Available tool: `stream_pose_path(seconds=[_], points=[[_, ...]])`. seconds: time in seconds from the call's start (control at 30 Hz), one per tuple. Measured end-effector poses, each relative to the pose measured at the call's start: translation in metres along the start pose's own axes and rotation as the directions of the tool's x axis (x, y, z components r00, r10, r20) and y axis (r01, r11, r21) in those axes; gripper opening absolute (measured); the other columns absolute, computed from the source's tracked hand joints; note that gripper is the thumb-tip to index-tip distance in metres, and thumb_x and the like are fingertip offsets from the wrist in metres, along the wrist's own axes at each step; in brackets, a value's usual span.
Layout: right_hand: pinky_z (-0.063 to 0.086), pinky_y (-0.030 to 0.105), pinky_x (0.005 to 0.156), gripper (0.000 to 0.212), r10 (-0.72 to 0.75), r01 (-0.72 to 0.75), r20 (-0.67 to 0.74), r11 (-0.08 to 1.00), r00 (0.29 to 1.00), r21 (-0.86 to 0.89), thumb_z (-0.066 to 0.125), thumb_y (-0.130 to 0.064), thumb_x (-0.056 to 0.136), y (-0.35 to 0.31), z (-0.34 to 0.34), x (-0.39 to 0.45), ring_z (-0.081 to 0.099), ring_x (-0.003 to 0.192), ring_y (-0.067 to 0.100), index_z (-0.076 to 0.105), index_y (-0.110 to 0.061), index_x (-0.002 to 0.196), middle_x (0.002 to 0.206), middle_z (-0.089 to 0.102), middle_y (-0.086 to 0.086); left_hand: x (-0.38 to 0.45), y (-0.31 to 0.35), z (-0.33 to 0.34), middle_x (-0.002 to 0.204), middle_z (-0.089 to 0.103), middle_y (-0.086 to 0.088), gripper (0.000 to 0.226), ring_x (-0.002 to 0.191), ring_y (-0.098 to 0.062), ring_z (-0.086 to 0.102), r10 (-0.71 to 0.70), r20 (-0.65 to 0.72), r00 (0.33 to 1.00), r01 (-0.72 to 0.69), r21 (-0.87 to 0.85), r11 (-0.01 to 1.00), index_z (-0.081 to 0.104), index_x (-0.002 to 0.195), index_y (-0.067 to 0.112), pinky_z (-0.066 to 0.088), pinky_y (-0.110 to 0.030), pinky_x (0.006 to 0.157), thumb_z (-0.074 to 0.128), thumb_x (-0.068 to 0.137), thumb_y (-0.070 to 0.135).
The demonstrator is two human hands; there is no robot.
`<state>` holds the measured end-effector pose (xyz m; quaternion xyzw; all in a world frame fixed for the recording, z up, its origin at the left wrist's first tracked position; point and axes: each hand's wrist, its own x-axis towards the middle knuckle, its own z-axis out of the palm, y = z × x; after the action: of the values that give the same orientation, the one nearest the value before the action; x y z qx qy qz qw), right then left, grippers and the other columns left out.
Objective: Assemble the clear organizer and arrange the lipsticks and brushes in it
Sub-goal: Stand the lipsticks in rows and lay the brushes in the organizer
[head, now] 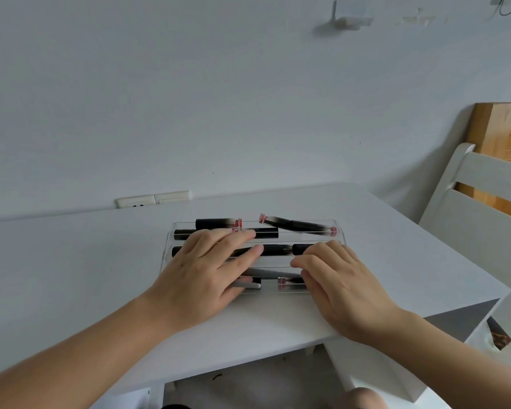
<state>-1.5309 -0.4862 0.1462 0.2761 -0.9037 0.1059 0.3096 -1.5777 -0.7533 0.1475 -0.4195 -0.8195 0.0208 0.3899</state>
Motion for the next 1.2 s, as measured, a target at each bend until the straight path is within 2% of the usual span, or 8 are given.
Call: stream_pose_path(seconds=[0.27,0.5,0.57,0.63,0.77,1.0,1.1,1.2], points=[[0.038,0.032,0.081,0.025,0.032,-0.031,-0.03,0.999,0.999,0.045,0.046,-0.024,0.099,0.006,0.008,-0.006,0.054,0.088,0.025,0.069,-0.016,0.106,0.1,0.061,-0.001,0.011,-0.002,-0.007,0.145,0.054,-0.005,0.095,0.127,-0.026,0.046,-0.248,0.213,0.945,0.257,-0.014,0.966,0.043,0.151,0.011,0.028,-0.039,0.108,0.034,0.088,0.082],[0.034,0.038,0.094,0.03,0.132,-0.131,-0.007,0.989,0.991,0.07,0.052,-0.037,0.095,0.011,0.013,-0.004,0.049,0.11,0.027,0.065,-0.021,0.117,0.122,0.055,-0.001,0.015,-0.016,-0.006,0.139,0.054,0.001,0.121,0.126,-0.019,0.04,-0.318,0.246,0.915,0.348,-0.086,0.934,0.036,0.153,0.015,0.014,-0.032,0.117,0.04,0.067,0.099],[0.031,0.039,0.103,0.037,0.144,-0.146,0.039,0.987,0.989,0.066,0.052,-0.043,0.094,0.012,0.013,-0.001,0.045,0.122,0.027,0.061,-0.023,0.124,0.134,0.052,0.001,0.012,-0.023,-0.006,0.146,0.049,0.001,0.126,0.131,-0.016,0.034,-0.344,0.27,0.899,0.383,-0.105,0.918,0.031,0.156,0.017,0.004,-0.024,0.118,0.041,0.062,0.102],[0.03,0.041,0.108,0.044,0.14,-0.145,0.089,0.988,0.986,0.055,0.05,-0.048,0.095,0.014,0.013,0.003,0.041,0.13,0.026,0.058,-0.023,0.13,0.141,0.049,0.003,0.005,-0.032,-0.004,0.155,0.04,0.005,0.129,0.139,-0.014,0.03,-0.397,0.328,0.857,0.453,-0.112,0.884,0.024,0.158,0.025,0.004,-0.023,0.119,0.041,0.058,0.104],[0.027,0.039,0.113,0.053,0.13,-0.144,0.154,0.986,0.979,0.086,0.046,-0.055,0.095,0.017,0.016,0.017,0.035,0.136,0.023,0.051,-0.025,0.138,0.147,0.043,0.0,-0.008,-0.046,-0.002,0.16,0.032,0.013,0.126,0.143,-0.016,0.033,-0.469,0.391,0.792,0.551,-0.129,0.824,0.018,0.158,0.036,0.026,-0.036,0.117,0.042,0.056,0.105],[0.02,0.032,0.113,0.058,0.1,-0.131,0.192,0.979,0.976,0.156,0.044,-0.061,0.093,0.019,0.031,0.044,0.031,0.138,0.018,0.048,-0.028,0.14,0.148,0.04,-0.004,-0.016,-0.06,-0.01,0.16,0.032,0.016,0.118,0.144,-0.014,0.034,-0.556,0.42,0.717,0.66,-0.151,0.736,0.021,0.157,0.04,0.028,-0.035,0.116,0.036,0.059,0.104],[0.025,0.036,0.114,0.055,0.103,-0.133,0.161,0.973,0.982,0.187,0.046,-0.058,0.093,0.02,0.035,0.056,0.033,0.136,0.016,0.048,-0.029,0.139,0.144,0.04,-0.008,-0.014,-0.073,-0.015,0.155,0.038,0.02,0.1,0.141,-0.008,0.04,-0.611,0.442,0.657,0.739,-0.216,0.638,0.026,0.154,0.042,0.036,-0.034,0.11,0.032,0.072,0.098],[0.027,0.034,0.111,0.049,0.123,-0.143,0.099,0.965,0.987,0.222,0.046,-0.055,0.094,0.018,0.037,0.081,0.035,0.131,0.011,0.052,-0.03,0.135,0.138,0.043,-0.012,-0.005,-0.095,-0.019,0.133,0.057,0.025,0.071,0.127,-0.001,0.052,-0.643,0.466,0.608,0.793,-0.32,0.519,0.047,0.144,0.042,0.043,-0.032,0.105,0.038,0.085,0.081]])
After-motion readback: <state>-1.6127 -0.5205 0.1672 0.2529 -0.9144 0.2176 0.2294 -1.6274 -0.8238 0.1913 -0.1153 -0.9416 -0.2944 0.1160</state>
